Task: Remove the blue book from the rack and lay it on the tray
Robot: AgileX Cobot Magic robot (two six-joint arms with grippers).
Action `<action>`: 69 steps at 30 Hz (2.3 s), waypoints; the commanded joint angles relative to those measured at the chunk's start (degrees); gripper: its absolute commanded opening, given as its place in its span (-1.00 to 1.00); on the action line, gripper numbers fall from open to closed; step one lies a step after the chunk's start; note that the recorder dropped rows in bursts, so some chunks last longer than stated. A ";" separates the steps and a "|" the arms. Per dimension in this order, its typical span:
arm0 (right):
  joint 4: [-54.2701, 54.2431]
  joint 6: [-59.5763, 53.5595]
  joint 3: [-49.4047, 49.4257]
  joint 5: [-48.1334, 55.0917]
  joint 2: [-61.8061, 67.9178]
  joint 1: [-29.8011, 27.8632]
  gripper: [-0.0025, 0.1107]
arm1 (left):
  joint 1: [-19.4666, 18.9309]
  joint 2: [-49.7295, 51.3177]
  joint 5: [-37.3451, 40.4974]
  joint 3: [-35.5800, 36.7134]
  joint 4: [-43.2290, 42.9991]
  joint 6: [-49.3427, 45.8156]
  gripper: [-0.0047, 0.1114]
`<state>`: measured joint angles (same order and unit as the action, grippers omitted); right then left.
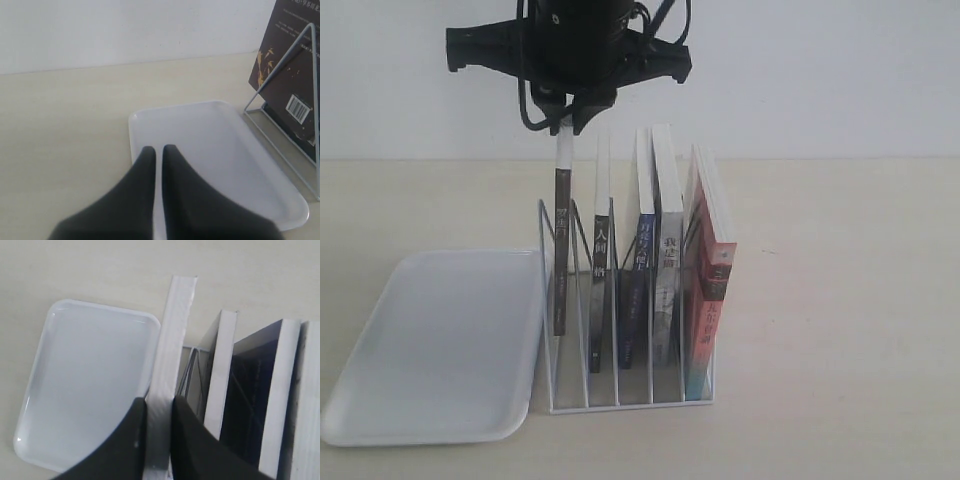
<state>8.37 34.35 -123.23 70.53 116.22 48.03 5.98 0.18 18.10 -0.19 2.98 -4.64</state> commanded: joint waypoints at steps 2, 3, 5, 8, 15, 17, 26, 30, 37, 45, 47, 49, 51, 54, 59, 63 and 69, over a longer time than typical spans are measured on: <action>-0.38 2.68 -0.31 -0.57 -1.19 -0.19 -0.96 | -0.20 -0.18 -0.09 0.19 -0.03 0.39 -0.84; -0.62 2.86 -0.31 -0.57 -1.19 -0.19 -0.96 | -0.20 -0.18 -0.09 0.19 -0.03 0.39 -0.84; -0.76 3.43 -0.31 -0.57 -1.19 -0.19 -0.96 | -0.20 -0.18 -0.09 0.19 -0.03 0.39 -0.84; -1.74 3.70 -0.31 -0.57 -1.19 -0.19 -0.96 | -0.20 -0.18 -0.09 0.19 -0.03 0.39 -0.84; -4.69 3.48 -0.31 -0.57 -1.19 -0.08 -0.96 | -0.20 -0.18 -0.09 0.19 -0.03 0.39 -0.84; -5.17 3.48 -0.31 -0.57 -1.19 -0.08 -0.96 | -0.20 -0.18 -0.09 0.19 -0.03 0.39 -0.84; -5.28 3.48 -0.31 -0.57 -1.19 -0.08 -0.96 | -0.20 -0.18 -0.09 0.19 -0.03 0.39 -0.84; -5.28 3.48 -0.02 -0.57 -1.19 -0.08 -0.96 | -0.20 -0.18 -0.09 0.19 -0.03 0.39 -0.84; -5.18 3.48 4.55 -0.57 -1.57 -0.08 -0.96 | -0.20 -0.18 -0.09 0.19 -0.03 0.39 -0.84; -4.82 3.48 4.90 -0.57 -1.57 -0.08 -0.96 | -0.20 -0.18 -0.09 0.19 -0.03 0.39 -0.84; -4.84 3.04 4.90 -0.57 -1.57 -0.08 -0.96 | -0.20 -0.18 -0.09 0.19 -0.03 0.39 -0.84; -4.84 2.65 4.90 -0.57 -1.57 -0.08 -0.96 | -0.20 -0.18 -0.09 0.19 -0.03 0.39 -0.84; -4.84 2.64 4.90 -0.57 -1.57 -0.08 -0.95 | -0.20 -0.18 -0.09 0.19 -0.03 0.39 -0.84; -4.56 2.39 4.90 -0.57 -1.57 -0.08 -0.76 | -0.20 -0.18 -0.09 0.19 -0.03 0.39 -0.84; -4.31 2.24 4.90 -0.57 -1.57 -0.08 -0.13 | -0.20 -0.18 -0.09 0.19 -0.03 0.39 -0.84; -4.31 2.12 4.90 -0.57 -1.97 -0.08 -0.08 | -0.20 -0.18 -0.09 0.19 -0.03 0.39 -0.84; -0.82 2.12 4.90 -0.57 -7.93 -0.08 -0.08 | -0.20 -0.18 -0.09 0.19 -0.03 0.39 -0.84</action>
<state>4.09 36.69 -118.12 70.23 112.30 48.03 5.98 0.18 18.10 -0.19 2.98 -4.64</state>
